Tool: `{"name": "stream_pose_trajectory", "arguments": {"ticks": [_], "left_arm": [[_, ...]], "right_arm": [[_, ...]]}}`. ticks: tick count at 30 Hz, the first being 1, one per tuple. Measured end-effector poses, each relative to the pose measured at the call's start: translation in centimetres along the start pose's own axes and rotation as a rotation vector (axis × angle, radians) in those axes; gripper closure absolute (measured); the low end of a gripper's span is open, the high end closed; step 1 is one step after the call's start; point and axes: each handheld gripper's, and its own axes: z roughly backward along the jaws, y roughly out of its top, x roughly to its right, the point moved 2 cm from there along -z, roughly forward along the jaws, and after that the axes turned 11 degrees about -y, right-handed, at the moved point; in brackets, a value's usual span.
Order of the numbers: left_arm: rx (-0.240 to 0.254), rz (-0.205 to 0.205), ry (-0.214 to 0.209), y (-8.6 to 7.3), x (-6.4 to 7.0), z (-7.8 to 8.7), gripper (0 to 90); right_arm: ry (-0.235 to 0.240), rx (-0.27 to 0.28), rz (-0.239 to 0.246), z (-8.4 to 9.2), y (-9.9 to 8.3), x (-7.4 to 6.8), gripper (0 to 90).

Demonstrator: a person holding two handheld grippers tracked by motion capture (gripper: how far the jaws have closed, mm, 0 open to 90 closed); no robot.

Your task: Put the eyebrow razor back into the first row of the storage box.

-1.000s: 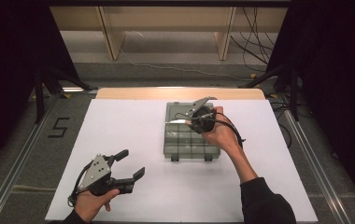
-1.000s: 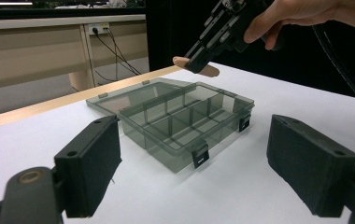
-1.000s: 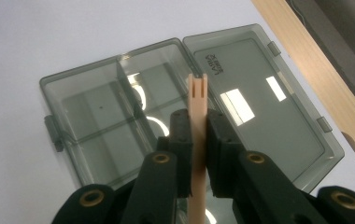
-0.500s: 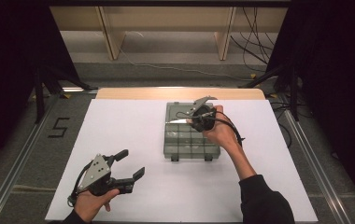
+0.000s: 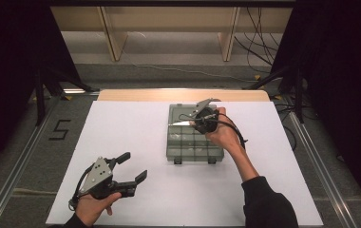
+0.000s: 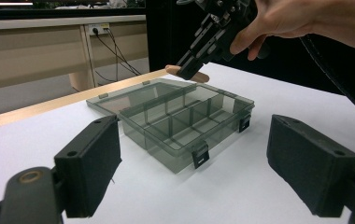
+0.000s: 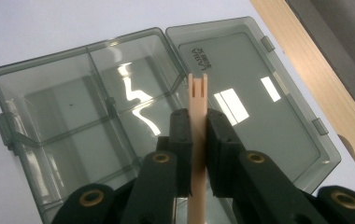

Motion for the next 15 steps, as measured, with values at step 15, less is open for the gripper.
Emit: {"name": "stream_pose_trajectory", "arguments": {"ticks": [15], "left_arm": [[-0.001, -0.003, 0.0, 0.0, 0.0, 0.0, 17.4]], "right_arm": [[0.005, -0.024, 0.021, -1.1, -0.5, -0.1, 82.2]]}}
